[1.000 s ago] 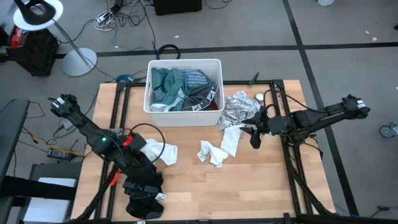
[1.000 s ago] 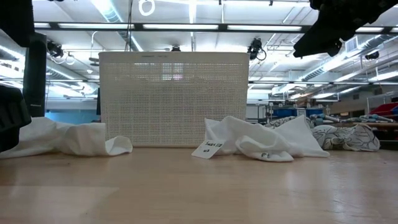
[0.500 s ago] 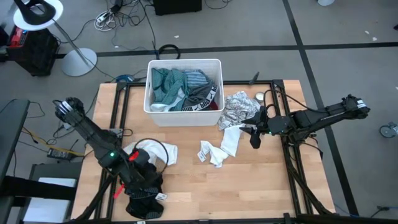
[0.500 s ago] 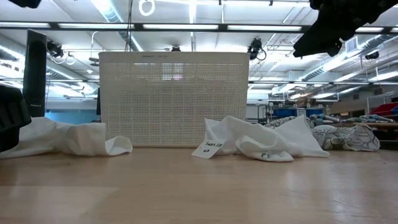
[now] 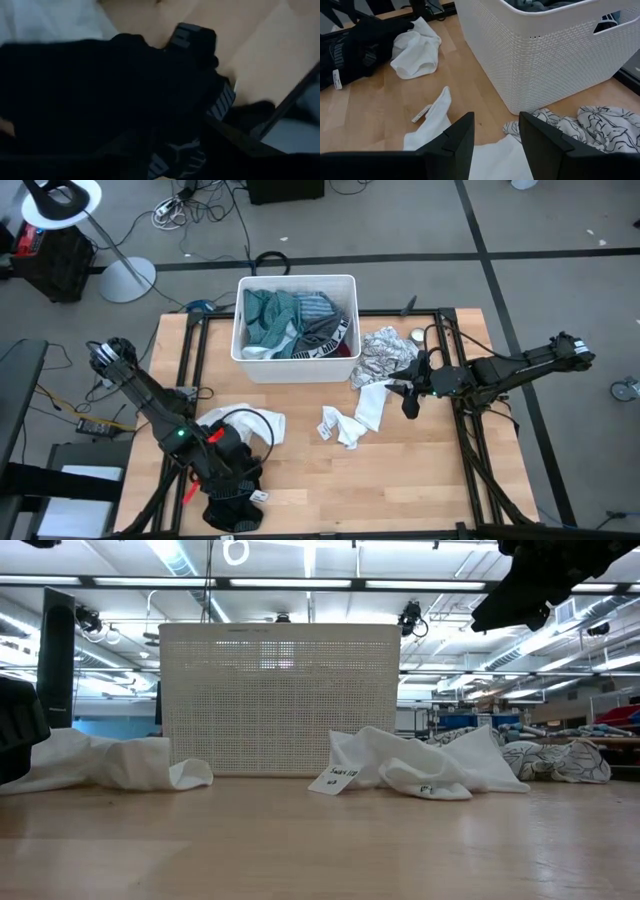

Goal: Sort clothes
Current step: Put the black boxer short into the white laundry bin

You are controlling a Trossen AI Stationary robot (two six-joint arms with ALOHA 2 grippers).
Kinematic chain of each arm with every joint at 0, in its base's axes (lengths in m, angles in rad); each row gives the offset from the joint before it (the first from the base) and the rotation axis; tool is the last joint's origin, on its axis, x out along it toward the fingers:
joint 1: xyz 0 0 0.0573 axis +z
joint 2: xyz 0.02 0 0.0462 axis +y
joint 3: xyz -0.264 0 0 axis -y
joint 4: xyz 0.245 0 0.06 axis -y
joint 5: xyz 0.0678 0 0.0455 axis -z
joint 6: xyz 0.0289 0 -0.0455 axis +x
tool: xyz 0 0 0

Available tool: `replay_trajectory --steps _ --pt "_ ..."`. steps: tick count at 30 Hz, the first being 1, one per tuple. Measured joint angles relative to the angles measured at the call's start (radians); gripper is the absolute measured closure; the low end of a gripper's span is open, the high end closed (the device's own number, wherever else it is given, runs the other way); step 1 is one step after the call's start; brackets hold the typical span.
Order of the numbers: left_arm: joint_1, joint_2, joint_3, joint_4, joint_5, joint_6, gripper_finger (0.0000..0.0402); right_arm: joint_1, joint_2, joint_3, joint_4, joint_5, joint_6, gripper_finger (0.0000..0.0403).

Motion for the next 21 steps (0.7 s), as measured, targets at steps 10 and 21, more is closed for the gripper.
replay_trajectory --steps 10,21 --pt "-0.025 0.000 0.000 -0.004 0.007 0.370 0.0239 0.000 0.000 0.000 0.001 0.002 0.000 0.0247" --pt "-0.026 0.115 0.000 -0.029 -0.030 0.594 0.0239 0.000 0.000 0.000 0.003 0.003 0.001 0.0247"
